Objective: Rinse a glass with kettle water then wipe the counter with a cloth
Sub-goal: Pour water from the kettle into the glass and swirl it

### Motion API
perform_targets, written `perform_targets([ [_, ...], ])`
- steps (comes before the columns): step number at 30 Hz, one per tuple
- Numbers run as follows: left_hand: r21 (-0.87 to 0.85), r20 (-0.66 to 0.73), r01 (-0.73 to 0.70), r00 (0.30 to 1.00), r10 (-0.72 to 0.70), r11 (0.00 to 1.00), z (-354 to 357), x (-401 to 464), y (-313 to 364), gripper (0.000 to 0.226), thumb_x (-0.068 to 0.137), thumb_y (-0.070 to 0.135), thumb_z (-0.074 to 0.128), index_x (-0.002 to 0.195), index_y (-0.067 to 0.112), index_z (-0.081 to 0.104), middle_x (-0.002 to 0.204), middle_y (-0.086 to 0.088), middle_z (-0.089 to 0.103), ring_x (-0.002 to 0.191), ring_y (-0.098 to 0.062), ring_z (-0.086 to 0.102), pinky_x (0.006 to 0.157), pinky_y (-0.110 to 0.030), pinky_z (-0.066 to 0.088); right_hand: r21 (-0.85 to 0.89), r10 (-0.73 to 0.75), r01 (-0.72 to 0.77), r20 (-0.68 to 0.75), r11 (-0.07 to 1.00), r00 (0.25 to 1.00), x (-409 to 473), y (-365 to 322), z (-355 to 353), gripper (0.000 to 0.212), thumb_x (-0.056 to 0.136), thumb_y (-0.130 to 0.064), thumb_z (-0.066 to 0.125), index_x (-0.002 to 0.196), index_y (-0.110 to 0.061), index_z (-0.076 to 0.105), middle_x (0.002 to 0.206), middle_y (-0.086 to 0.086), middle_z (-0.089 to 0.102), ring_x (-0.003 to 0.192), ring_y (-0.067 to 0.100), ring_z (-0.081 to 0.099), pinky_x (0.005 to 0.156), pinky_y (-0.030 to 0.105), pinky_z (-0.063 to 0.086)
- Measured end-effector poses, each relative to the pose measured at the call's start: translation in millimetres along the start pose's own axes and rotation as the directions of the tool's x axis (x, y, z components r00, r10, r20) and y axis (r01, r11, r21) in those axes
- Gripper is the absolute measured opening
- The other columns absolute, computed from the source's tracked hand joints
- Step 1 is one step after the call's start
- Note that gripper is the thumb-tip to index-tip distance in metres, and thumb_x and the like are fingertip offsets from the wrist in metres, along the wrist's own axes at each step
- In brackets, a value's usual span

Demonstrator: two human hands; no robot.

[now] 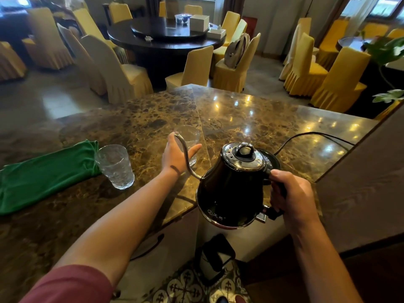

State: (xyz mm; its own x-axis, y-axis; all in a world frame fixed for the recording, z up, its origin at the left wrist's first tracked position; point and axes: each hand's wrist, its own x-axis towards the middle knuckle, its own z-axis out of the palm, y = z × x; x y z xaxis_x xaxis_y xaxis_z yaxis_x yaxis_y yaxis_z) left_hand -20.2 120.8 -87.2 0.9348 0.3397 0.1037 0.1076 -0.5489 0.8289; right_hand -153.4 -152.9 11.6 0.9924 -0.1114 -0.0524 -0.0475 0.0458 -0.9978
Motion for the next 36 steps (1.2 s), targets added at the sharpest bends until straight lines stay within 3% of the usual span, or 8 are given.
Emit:
perform_targets([
  [4, -0.065, 0.018, 0.036, 0.999, -0.035, 0.997, -6, -22, -15, 0.102, 0.077, 0.064, 0.077, 0.155, 0.018, 0.030, 0.152, -0.009, 0.043, 0.137, -0.027, 0.048, 0.111, -0.051, 0.046, 0.030, 0.002, -0.003, 0.024, 1.000, 1.000, 0, 1, -1, 0.055, 0.100, -0.016, 0.055, 0.045, -0.022, 0.054, 0.043, -0.005, 0.035, 0.038, 0.012, 0.027, 0.044, 0.029, 0.020],
  [7, -0.031, -0.006, -0.009, 1.000, 0.008, 0.999, -18, -61, -28, 0.079, 0.086, 0.045, 0.078, 0.150, 0.013, 0.042, 0.148, -0.006, 0.046, 0.134, -0.022, 0.050, 0.111, -0.047, 0.047, 0.050, 0.003, -0.005, 0.057, 0.999, 0.998, -2, -1, 3, 0.058, 0.101, -0.015, 0.054, 0.044, -0.023, 0.058, 0.042, -0.007, 0.038, 0.037, 0.009, 0.030, 0.042, 0.027, 0.022],
  [11, -0.049, -0.043, -0.123, 0.992, 0.121, 0.991, -40, -111, -39, 0.042, 0.091, 0.031, 0.076, 0.127, 0.017, 0.061, 0.125, 0.003, 0.059, 0.111, -0.010, 0.061, 0.096, -0.039, 0.057, 0.062, -0.009, 0.002, 0.108, 0.998, 0.994, 2, -3, 12, 0.059, 0.102, -0.013, 0.054, 0.044, -0.022, 0.058, 0.043, -0.008, 0.042, 0.036, 0.007, 0.035, 0.041, 0.024, 0.027],
  [16, -0.069, -0.160, -0.115, 0.982, 0.103, 0.991, -68, -155, -53, 0.032, 0.092, 0.030, 0.074, 0.121, 0.023, 0.063, 0.128, 0.005, 0.059, 0.112, -0.007, 0.064, 0.090, -0.036, 0.060, 0.114, 0.023, -0.045, 0.190, 0.992, 0.982, 9, -6, 29, 0.061, 0.101, -0.011, 0.053, 0.041, -0.022, 0.058, 0.041, -0.010, 0.041, 0.034, 0.005, 0.034, 0.038, 0.018, 0.028],
  [23, 0.119, -0.359, -0.097, 0.924, 0.134, 0.988, -100, -166, -61, 0.048, 0.092, 0.045, 0.067, 0.131, 0.017, 0.060, 0.141, -0.001, 0.051, 0.134, -0.016, 0.049, 0.107, -0.046, 0.049, 0.135, 0.024, -0.071, 0.320, 0.988, 0.947, 13, -17, 58, 0.065, 0.101, -0.009, 0.052, 0.039, -0.022, 0.059, 0.040, -0.012, 0.042, 0.033, 0.003, 0.035, 0.036, 0.017, 0.030],
  [28, 0.321, -0.441, -0.069, 0.872, 0.213, 0.945, -136, -155, -77, 0.063, 0.090, 0.050, 0.069, 0.139, 0.013, 0.055, 0.151, -0.008, 0.047, 0.141, -0.022, 0.042, 0.117, -0.040, 0.036, 0.153, -0.002, -0.053, 0.338, 0.987, 0.941, 8, -22, 79, 0.064, 0.102, -0.004, 0.051, 0.040, -0.021, 0.060, 0.038, -0.011, 0.045, 0.032, 0.000, 0.039, 0.036, 0.015, 0.032],
  [33, 0.138, -0.399, 0.023, 0.916, 0.034, 0.990, -157, -121, -88, 0.120, 0.075, 0.068, 0.077, 0.163, 0.018, 0.014, 0.170, -0.005, 0.020, 0.157, -0.021, 0.018, 0.126, -0.042, 0.022, 0.094, -0.019, -0.011, 0.309, 0.995, 0.951, 2, -17, 100, 0.064, 0.101, -0.009, 0.053, 0.039, -0.023, 0.061, 0.039, -0.012, 0.043, 0.034, 0.004, 0.036, 0.038, 0.017, 0.031],
  [36, 0.032, -0.307, 0.072, 0.950, -0.059, 0.997, -159, -93, -92, 0.135, 0.067, 0.071, 0.080, 0.164, 0.024, -0.001, 0.172, -0.003, 0.009, 0.158, -0.022, 0.011, 0.126, -0.044, 0.019, 0.040, -0.026, 0.016, 0.262, 0.999, 0.965, 0, -13, 108, 0.058, 0.099, -0.015, 0.055, 0.042, -0.025, 0.060, 0.044, -0.009, 0.037, 0.041, 0.011, 0.029, 0.043, 0.025, 0.024],
])
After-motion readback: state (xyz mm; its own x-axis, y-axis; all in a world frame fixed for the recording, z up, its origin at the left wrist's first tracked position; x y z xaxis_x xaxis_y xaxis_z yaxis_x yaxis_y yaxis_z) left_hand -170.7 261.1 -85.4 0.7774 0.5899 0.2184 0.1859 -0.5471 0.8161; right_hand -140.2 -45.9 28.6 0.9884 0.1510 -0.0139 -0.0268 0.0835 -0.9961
